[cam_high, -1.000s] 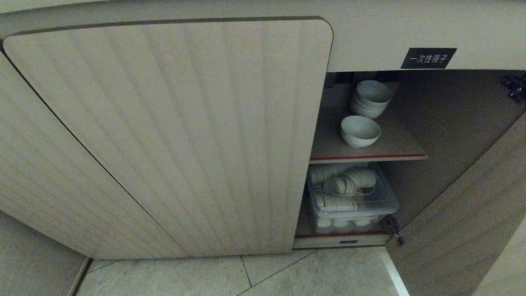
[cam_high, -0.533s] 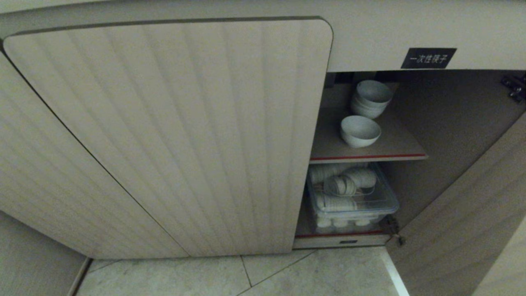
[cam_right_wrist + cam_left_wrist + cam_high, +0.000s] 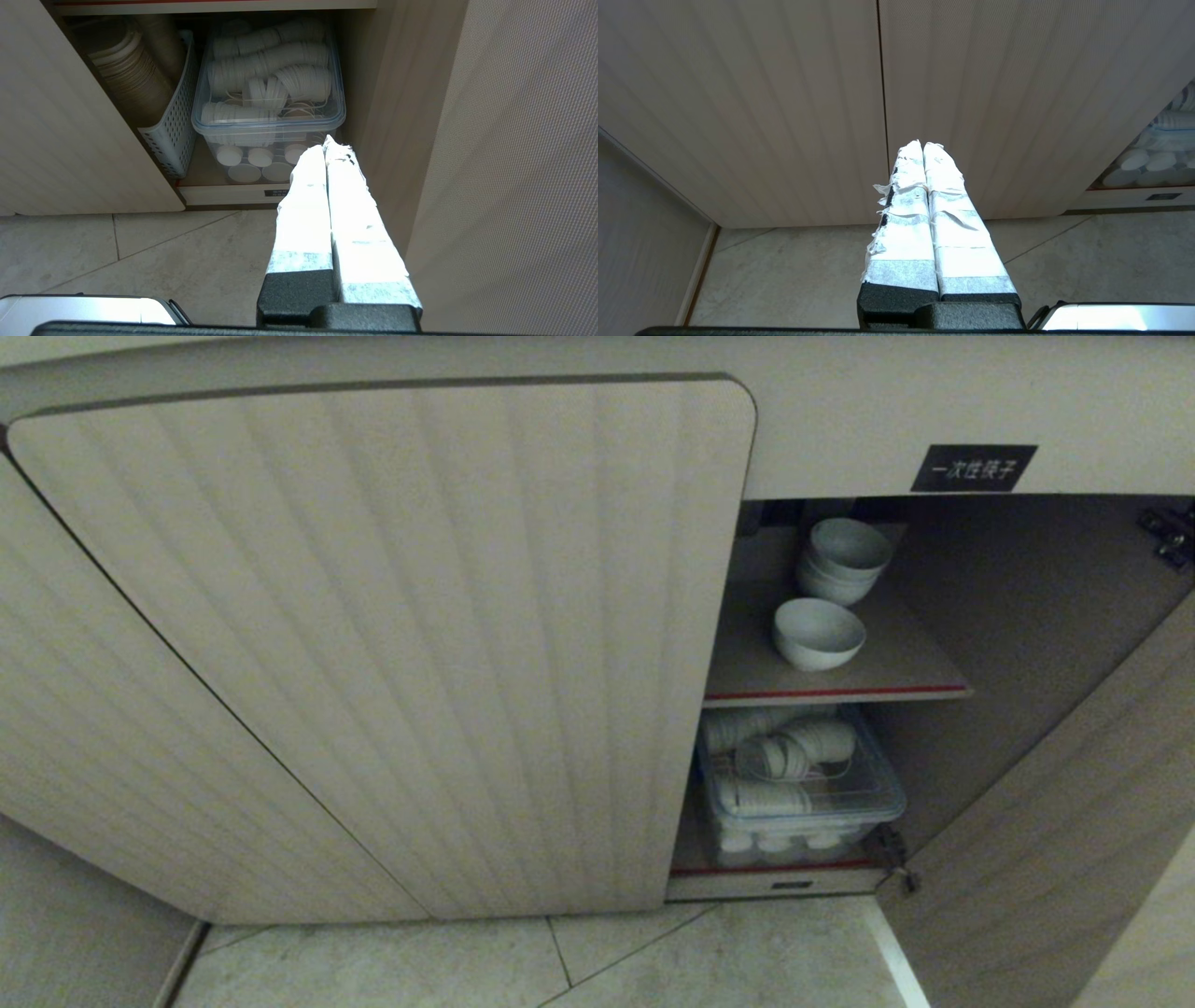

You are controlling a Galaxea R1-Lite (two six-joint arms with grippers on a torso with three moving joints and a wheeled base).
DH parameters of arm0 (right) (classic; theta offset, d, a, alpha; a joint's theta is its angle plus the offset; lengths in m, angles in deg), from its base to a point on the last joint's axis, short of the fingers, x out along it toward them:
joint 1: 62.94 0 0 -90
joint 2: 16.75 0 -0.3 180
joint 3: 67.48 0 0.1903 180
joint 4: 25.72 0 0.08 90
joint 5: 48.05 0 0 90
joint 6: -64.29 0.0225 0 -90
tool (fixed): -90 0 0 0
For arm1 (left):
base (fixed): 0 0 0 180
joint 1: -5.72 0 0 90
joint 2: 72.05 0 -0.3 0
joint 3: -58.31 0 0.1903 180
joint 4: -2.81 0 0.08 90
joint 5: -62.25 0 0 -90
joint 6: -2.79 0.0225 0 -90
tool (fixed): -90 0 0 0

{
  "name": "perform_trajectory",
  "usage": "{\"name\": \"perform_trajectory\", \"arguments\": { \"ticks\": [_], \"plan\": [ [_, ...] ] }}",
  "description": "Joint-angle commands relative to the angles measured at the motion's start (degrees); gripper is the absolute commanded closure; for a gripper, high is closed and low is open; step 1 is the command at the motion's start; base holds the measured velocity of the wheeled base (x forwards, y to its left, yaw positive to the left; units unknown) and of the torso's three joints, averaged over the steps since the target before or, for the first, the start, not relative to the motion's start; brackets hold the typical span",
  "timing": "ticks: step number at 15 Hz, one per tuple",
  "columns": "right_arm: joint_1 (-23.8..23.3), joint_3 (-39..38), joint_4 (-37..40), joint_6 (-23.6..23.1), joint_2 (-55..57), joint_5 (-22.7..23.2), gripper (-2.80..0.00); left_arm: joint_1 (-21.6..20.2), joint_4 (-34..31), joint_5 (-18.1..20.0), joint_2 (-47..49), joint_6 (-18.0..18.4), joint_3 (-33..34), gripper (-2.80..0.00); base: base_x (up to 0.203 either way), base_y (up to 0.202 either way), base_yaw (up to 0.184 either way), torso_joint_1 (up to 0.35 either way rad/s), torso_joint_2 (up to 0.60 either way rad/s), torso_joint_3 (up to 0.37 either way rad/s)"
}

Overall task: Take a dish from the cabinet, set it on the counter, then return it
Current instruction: Close the cabinet door

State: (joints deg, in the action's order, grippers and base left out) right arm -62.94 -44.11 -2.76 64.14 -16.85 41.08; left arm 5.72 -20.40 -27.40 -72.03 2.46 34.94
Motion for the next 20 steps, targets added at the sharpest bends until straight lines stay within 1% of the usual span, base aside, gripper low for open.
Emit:
{"name": "perform_trajectory", "arguments": {
  "ticks": [1,20],
  "plan": [
    [0.0,0.0,0.0,0.0,0.1,0.0,0.00,0.0,0.0,0.0,0.0,0.0,0.0,0.00,0.000,0.000,0.000,0.000,0.00,0.000],
    [0.0,0.1,0.1,-0.1,0.1,0.0,0.00,0.0,0.0,0.0,0.0,0.0,0.0,0.00,0.000,0.000,0.000,0.000,0.00,0.000]
  ]
}}
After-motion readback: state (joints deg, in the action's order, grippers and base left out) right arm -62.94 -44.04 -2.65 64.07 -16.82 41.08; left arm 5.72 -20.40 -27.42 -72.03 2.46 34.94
